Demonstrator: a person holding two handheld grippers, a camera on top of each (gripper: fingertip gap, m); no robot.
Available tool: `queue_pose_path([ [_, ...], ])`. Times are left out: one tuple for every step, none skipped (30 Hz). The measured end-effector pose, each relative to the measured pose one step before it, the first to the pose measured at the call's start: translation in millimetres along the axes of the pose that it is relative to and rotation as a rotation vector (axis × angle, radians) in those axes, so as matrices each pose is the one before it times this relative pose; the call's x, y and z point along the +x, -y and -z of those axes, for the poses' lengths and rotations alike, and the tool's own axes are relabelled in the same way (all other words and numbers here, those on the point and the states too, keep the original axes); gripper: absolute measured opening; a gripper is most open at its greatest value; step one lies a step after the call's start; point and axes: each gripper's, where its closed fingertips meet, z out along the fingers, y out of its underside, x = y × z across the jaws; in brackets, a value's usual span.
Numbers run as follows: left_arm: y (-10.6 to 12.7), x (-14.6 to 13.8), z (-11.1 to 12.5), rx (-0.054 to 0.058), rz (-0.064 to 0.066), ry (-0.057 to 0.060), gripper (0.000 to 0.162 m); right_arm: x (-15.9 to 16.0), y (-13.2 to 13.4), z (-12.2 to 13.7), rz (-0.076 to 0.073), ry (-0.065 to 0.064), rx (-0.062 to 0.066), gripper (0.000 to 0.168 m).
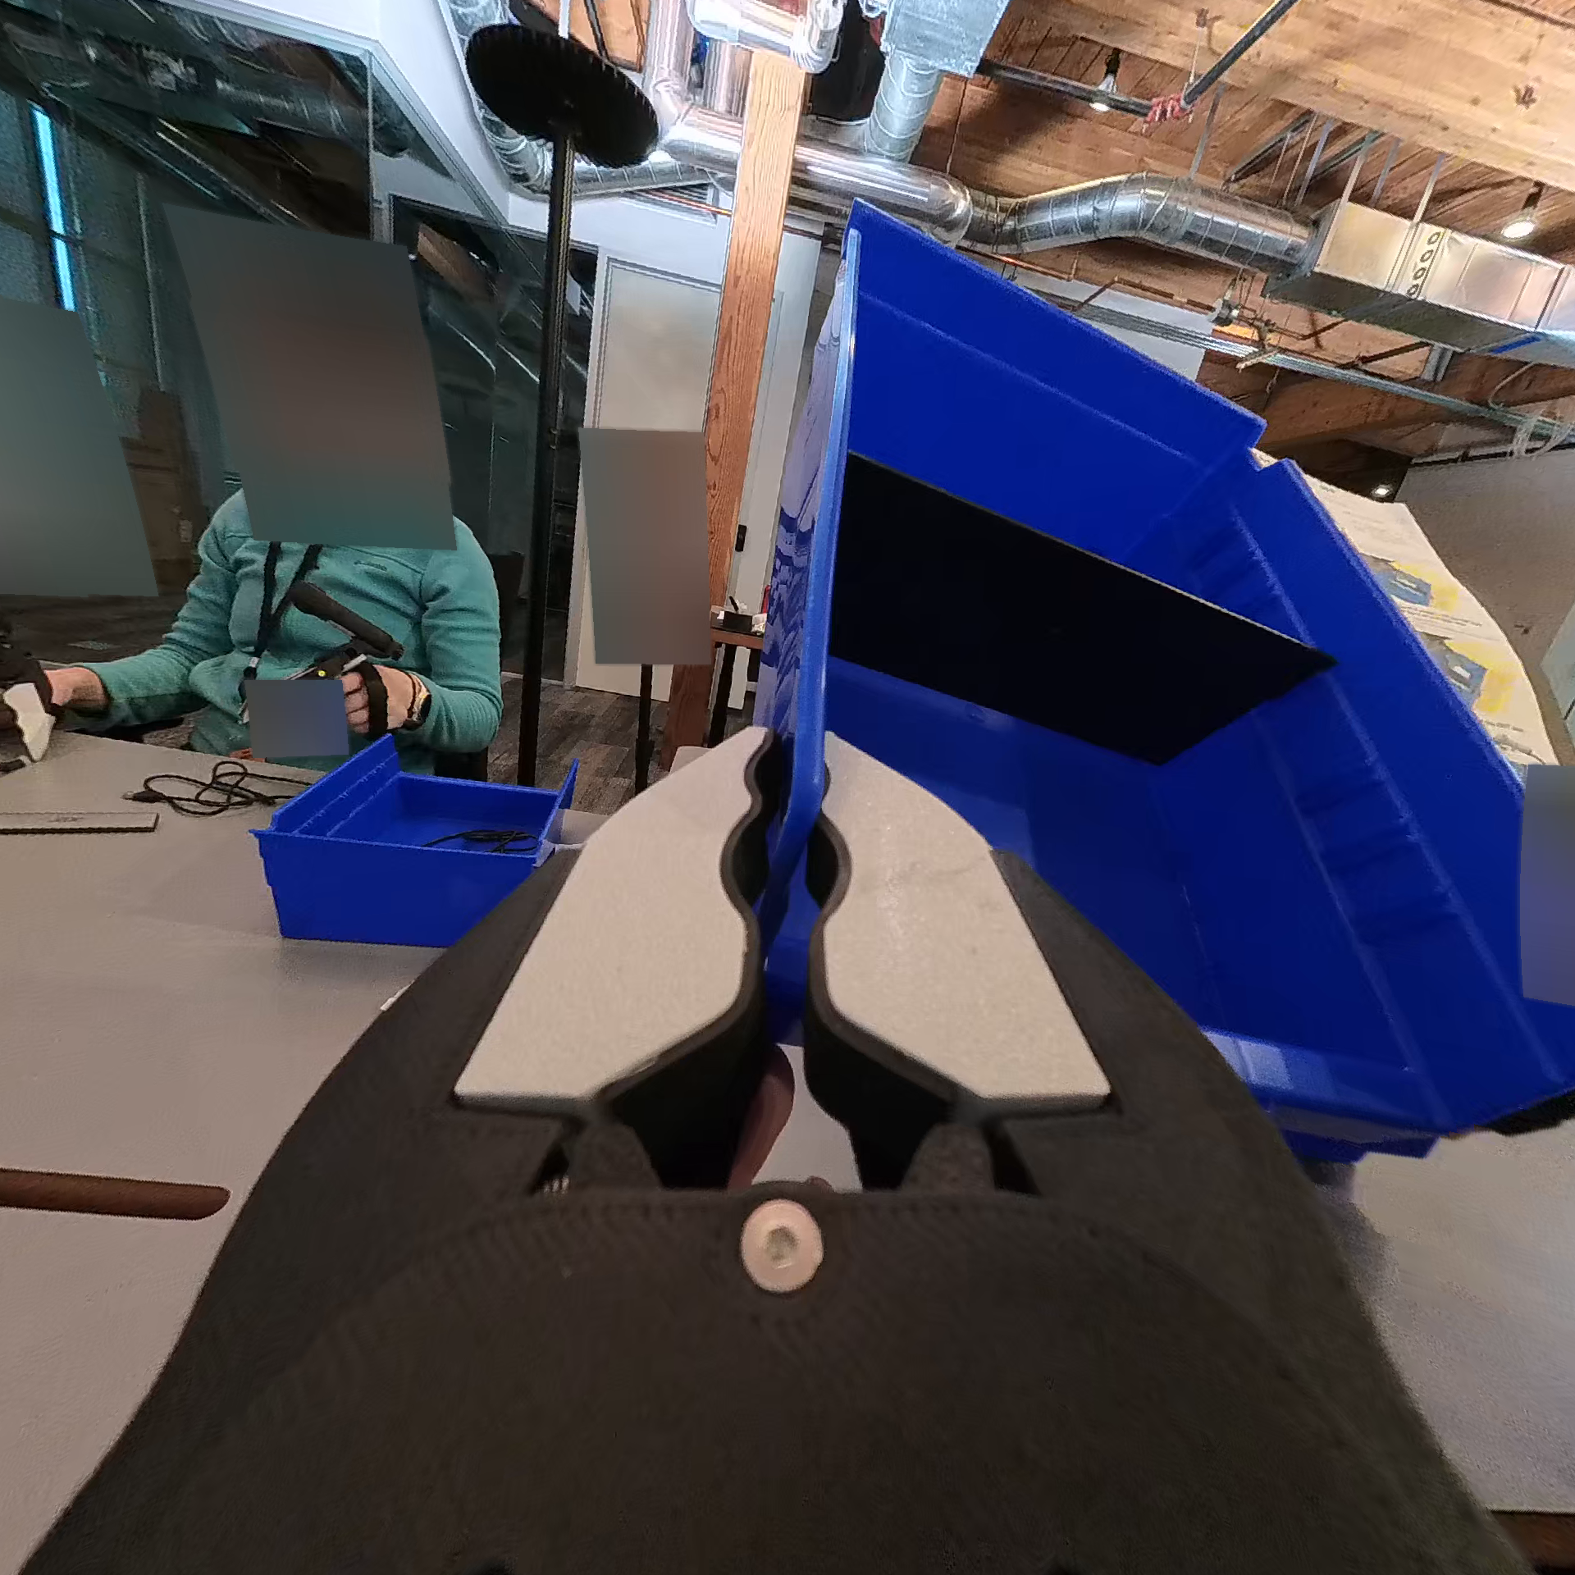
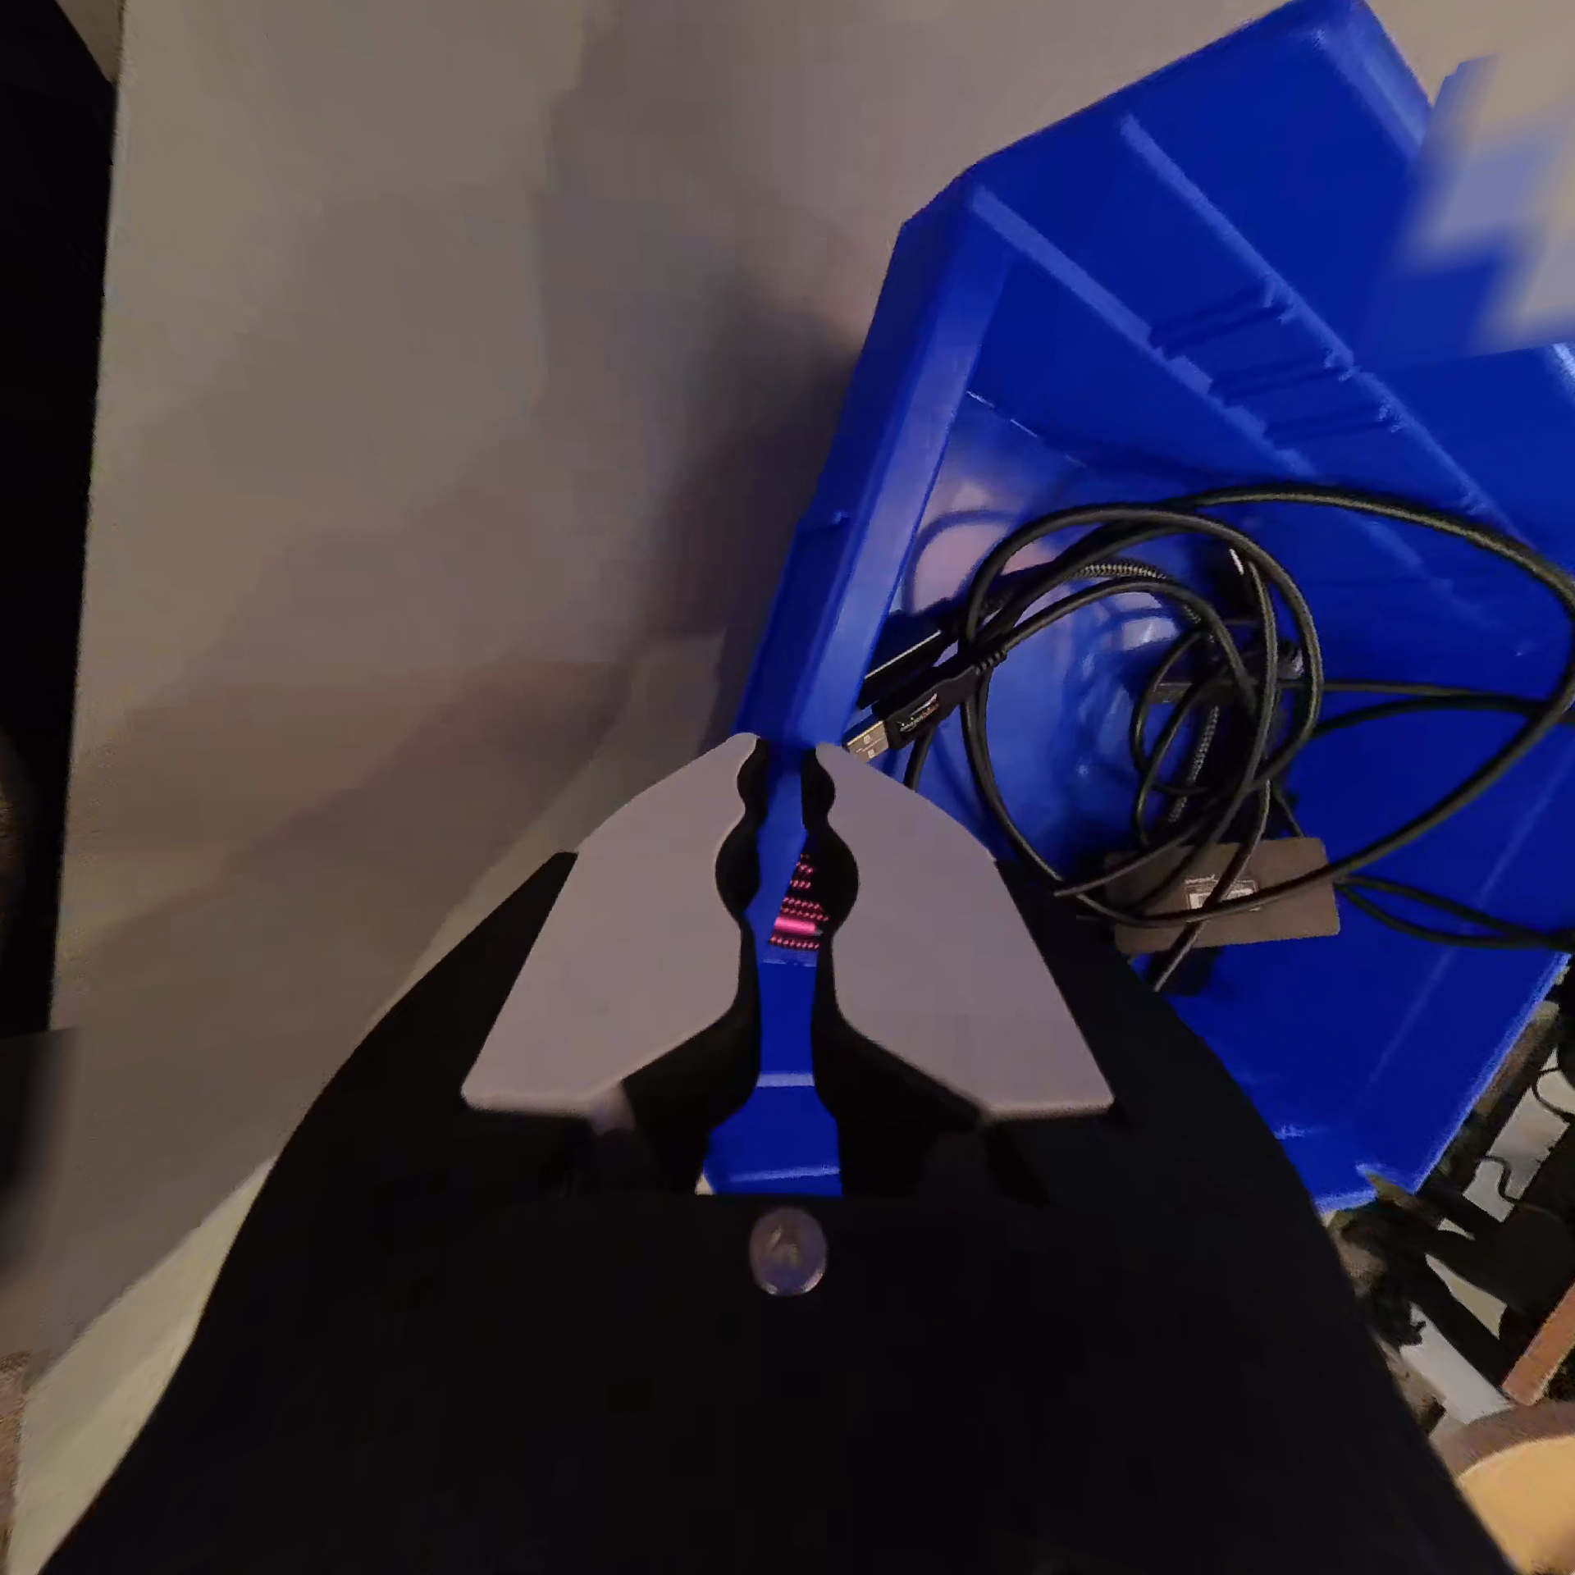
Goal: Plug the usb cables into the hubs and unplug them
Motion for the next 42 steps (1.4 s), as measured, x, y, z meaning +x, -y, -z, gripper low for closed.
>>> queue_pose_path([
  [0.02, -0.8, 0.31, 0.0005, 0.0025, 0.0004, 0.002, 3.81, 0.23, -1.37, -0.0024, 0.0098, 0.0049, 0.006],
  [0.08, -0.83, 0.26, 0.0012, 0.0011, 0.0014, 0.002, 4.32, 1.11, -1.73, -0.0043, 0.009, 0.0106, 0.004],
  [-0.08, -0.79, 0.2, 0.0012, 0.0004, 0.002, 0.002, 4.54, 1.43, -1.67, 0.0121, 0.0042, 0.0159, 0.0],
  [-0.03, -0.61, 0.11, 0.0004, 0.0004, 0.0017, 0.002, 5.43, -0.64, -2.04, 0.0035, 0.0044, 0.0088, 0.0],
  [-0.14, -0.7, 0.15, 0.0, 0.0005, 0.0007, 0.002, 5.52, -0.72, -1.96, -0.0096, 0.011, 0.0123, 0.0],
  [-0.26, -0.49, 0.1, -0.0006, 0.0009, 0.0, 0.002, 5.59, -1.03, -1.79, 0.0022, 0.0033, 0.0106, 0.0],
  [-0.49, -0.42, -0.02, -0.0012, 0.0016, -0.0002, 0.002, 4.95, -2.24, -1.26, 0.005, 0.0044, 0.0009, 0.0],
  [-0.31, -0.42, 0.01, -0.0006, 0.0005, 0.0, 0.003, 4.62, -3.22, -0.87, 0.0021, 0.0059, -0.0087, 0.0],
  [-0.49, -0.27, -0.13, -0.0013, 0.0, 0.0001, 0.003, 4.81, -3.76, -0.8, 0.0132, 0.0003, -0.0078, 0.0],
  [-0.38, -0.13, -0.14, -0.0017, 0.0001, 0.0001, 0.003, 4.81, -3.65, -0.82, 0.008, 0.0033, 0.0005, 0.0],
  [-0.45, -0.02, -0.15, -0.0013, -0.0009, 0.0001, 0.003, 4.91, -3.48, -0.9, -0.0069, 0.0093, 0.0088, 0.0],
  [-0.42, 0.2, -0.37, -0.0011, -0.0015, -0.0003, 0.003, 5.49, -3.69, -0.91, -0.0006, 0.002, 0.0067, 0.0],
  [-0.58, 0.3, -0.42, -0.0016, 0.0002, -0.0011, 0.003, 6.49, -3.97, -1.2, 0.004, -0.0131, 0.0009, 0.0],
  [-0.76, 0.66, -0.7, -0.0012, 0.0001, -0.0019, 0.003, 5.8, -4.05, -1.09, 0.009, -0.0091, 0.0016, 0.0],
  [-0.86, 0.9, -0.85, -0.0022, 0.0006, -0.0026, 0.003, 5.28, -4.07, -0.76, -0.0128, 0.0072, 0.0065, 0.0],
  [-1.0, 1.09, -0.92, -0.0023, 0.0011, -0.0032, 0.003, 6.13, -5.2, -0.79, -0.0224, 0.0033, -0.0004, 0.0],
  [-0.95, 1.47, -0.97, -0.0019, 0.0002, -0.0028, 0.003, 6.54, -5.28, -0.66, -0.0124, -0.017, -0.0076, 0.0],
  [-0.91, 2.01, -1.1, -0.002, -0.0008, -0.0027, 0.003, 4.76, -4.42, 0.38, -0.0188, -0.0237, -0.0068, 0.0],
  [-0.54, 2.55, -1.09, 0.0, -0.0038, -0.0036, 0.003, 2.4, 0.44, 3.98, -0.0284, -0.021, 0.0262, 0.004],
  [-0.37, 3.31, -1.3, 0.0008, -0.0047, -0.0052, 0.003, -0.96, 6.6, 8.88, -0.0382, -0.0055, 0.0663, 0.01],
  [-0.4, 4.1, -1.55, 0.001, -0.0046, -0.0067, 0.003, 0.9, 7.16, 11.74, -0.0561, -0.0197, 0.0611, 0.014],
  [-0.07, 4.93, -1.51, 0.0038, -0.0091, -0.0062, 0.003, 2.48, 6.35, 13.41, -0.0616, -0.0301, 0.0542, 0.021],
  [0.07, 5.86, -1.68, 0.0049, -0.0115, -0.0046, 0.002, -0.82, 11.75, 16.05, -0.0771, -0.0034, 0.0954, 0.028],
  [0.28, 6.61, -1.8, 0.0069, -0.0162, -0.0014, 0.003, -1.78, 16.72, 17.72, -0.1114, 0.0063, 0.1266, 0.029],
  [-0.09, 7.18, -1.98, 0.0046, -0.0183, 0.0037, 0.003, -5.39, 17.24, 16.11, -0.1266, 0.029, 0.1221, 0.031],
  [-0.11, 7.93, -2.2, 0.0061, -0.0192, 0.005, 0.002, -11.86, 16.0, 13.26, -0.0991, 0.0589, 0.1082, 0.045],
  [-0.45, 8.76, -2.34, 0.0058, -0.022, 0.0054, 0.003, -9.42, 13.09, 11.17, -0.084, 0.0329, 0.0883, 0.05],
  [-0.36, 8.82, -1.99, 0.0047, -0.0302, 0.0076, 0.002, -7.12, 9.88, 9.27, -0.0685, 0.0142, 0.0781, 0.05],
  [-0.03, 8.85, -1.66, 0.004, -0.0305, 0.006, 0.002, -8.93, 5.73, 6.19, -0.0542, 0.0293, 0.0564, 0.053],
  [-0.54, 8.94, -1.77, -0.0021, -0.0234, 0.0055, 0.002, -6.44, -0.92, 2.87, -0.0468, 0.0173, 0.0129, 0.062],
  [-0.29, 9.53, -1.75, 0.0, -0.0268, 0.0069, 0.002, -3.88, -2.83, 1.97, -0.0346, 0.0031, 0.0103, 0.065],
  [0.11, 9.66, -1.36, 0.0027, -0.0253, 0.0068, 0.002, -5.43, -2.92, 1.52, -0.0399, 0.0188, 0.021, 0.067],
  [-0.12, 9.53, -1.14, 0.0002, -0.0219, 0.0098, 0.002, -3.7, -2.96, 2.26, -0.0517, 0.0138, 0.0223, 0.068],
  [0.13, 10.33, -0.93, 0.004, -0.0214, 0.0058, 0.002, 0.02, -1.56, 3.3, -0.0384, -0.0078, 0.0363, 0.066],
  [0.56, 10.87, -0.5, 0.006, -0.0258, 0.0046, 0.002, 4.83, -4.92, 2.42, -0.0217, -0.0331, 0.0155, 0.064],
  [1.37, 11.89, -0.08, 0.008, -0.0358, 0.0026, 0.003, 7.07, -8.78, 0.63, -0.0157, -0.037, -0.0112, 0.062],
  [2.15, 12.62, 0.09, 0.0079, -0.0358, -0.002, 0.003, 5.6, -7.77, 0.04, -0.0251, -0.018, -0.0034, 0.058],
  [2.62, 12.97, 0.18, 0.0084, -0.035, -0.0037, 0.002, 4.75, -6.61, 0.36, -0.031, -0.0065, -0.0019, 0.054],
  [3.47, 12.48, 0.51, 0.0091, -0.0419, 0.0017, 0.003, 9.13, -3.92, 2.72, -0.0118, -0.0328, 0.0066, 0.052],
  [4.51, 11.11, 1.0, 0.0094, -0.0388, 0.005, 0.003, 10.79, -1.43, 4.52, -0.0077, -0.0365, 0.0179, 0.042],
  [4.67, 10.31, 1.13, 0.0085, -0.0337, -0.0003, 0.003, 8.33, -1.51, 4.08, -0.0284, -0.0085, 0.0143, 0.036],
  [5.22, 9.07, 1.37, 0.0133, -0.0394, 0.0008, 0.003, 6.68, -2.31, 3.23, -0.034, 0.0034, 0.0034, 0.029],
])
